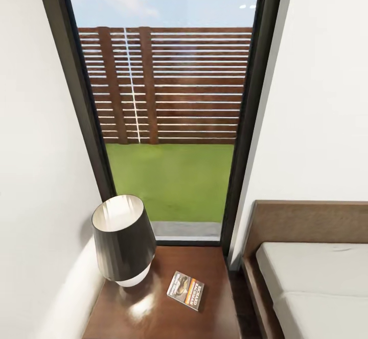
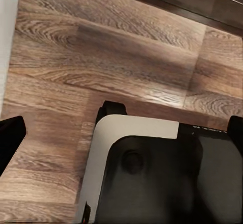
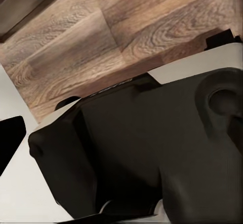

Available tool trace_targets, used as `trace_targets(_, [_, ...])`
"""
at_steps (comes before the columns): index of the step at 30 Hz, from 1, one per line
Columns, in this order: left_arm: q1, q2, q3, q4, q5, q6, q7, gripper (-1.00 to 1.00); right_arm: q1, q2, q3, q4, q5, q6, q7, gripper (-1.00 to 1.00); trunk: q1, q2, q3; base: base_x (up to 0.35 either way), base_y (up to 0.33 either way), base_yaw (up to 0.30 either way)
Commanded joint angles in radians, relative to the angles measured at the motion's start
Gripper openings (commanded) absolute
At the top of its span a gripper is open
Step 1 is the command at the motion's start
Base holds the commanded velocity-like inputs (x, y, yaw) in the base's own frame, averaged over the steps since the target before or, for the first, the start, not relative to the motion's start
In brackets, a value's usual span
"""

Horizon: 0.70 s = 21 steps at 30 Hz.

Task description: In the bedroom, move the book from the bed onto either nightstand, and place the two sandals side by side next to the bed.

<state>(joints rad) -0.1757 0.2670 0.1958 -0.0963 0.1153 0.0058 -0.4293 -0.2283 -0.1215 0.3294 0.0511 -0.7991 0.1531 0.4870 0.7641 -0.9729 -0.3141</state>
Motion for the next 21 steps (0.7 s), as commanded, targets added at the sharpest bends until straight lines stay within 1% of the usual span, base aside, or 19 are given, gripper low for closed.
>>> trace_targets(1, [-0.001,-0.001,-0.002,0.003,0.01,0.0,0.008,1.0,-0.001,0.0,0.006,0.002,-0.004,0.004,0.004,1.0,0.0,-0.001,-0.001,0.0,0.0,0.0])
trace_targets(3, [-0.001,-0.01,-0.002,0.007,0.01,-0.002,0.042,1.0,0.0,0.001,0.006,0.002,0.009,0.004,-0.001,1.0,0.0,-0.001,-0.001,0.0,0.0,0.0])
trace_targets(5, [-0.001,-0.024,-0.002,0.008,0.01,-0.003,0.076,1.0,0.001,0.002,0.006,0.001,0.014,0.003,-0.003,1.0,0.0,-0.001,-0.001,0.0,0.0,0.0])
trace_targets(8, [-0.001,-0.037,-0.001,0.009,0.01,-0.003,0.108,1.0,0.001,0.003,0.005,0.001,0.016,0.002,-0.004,1.0,0.0,-0.001,-0.001,0.0,0.0,0.0])
trace_targets(9, [-0.001,-0.044,0.0,0.009,0.01,-0.002,0.127,1.0,0.001,0.003,0.006,0.001,0.019,0.002,-0.005,1.0,0.0,-0.001,-0.001,0.0,0.0,0.0])
trace_targets(14, [-0.001,-0.065,0.0,0.01,0.01,-0.001,0.166,1.0,0.001,0.005,0.007,0.001,0.018,0.002,-0.005,1.0,0.0,-0.001,-0.001,0.0,0.0,0.0])
trace_targets(21, [-0.001,-0.08,0.001,0.011,0.011,0.0,0.18,1.0,0.001,0.005,0.007,0.001,0.017,0.001,-0.006,1.0,0.0,-0.001,-0.001,0.0,0.0,0.0])
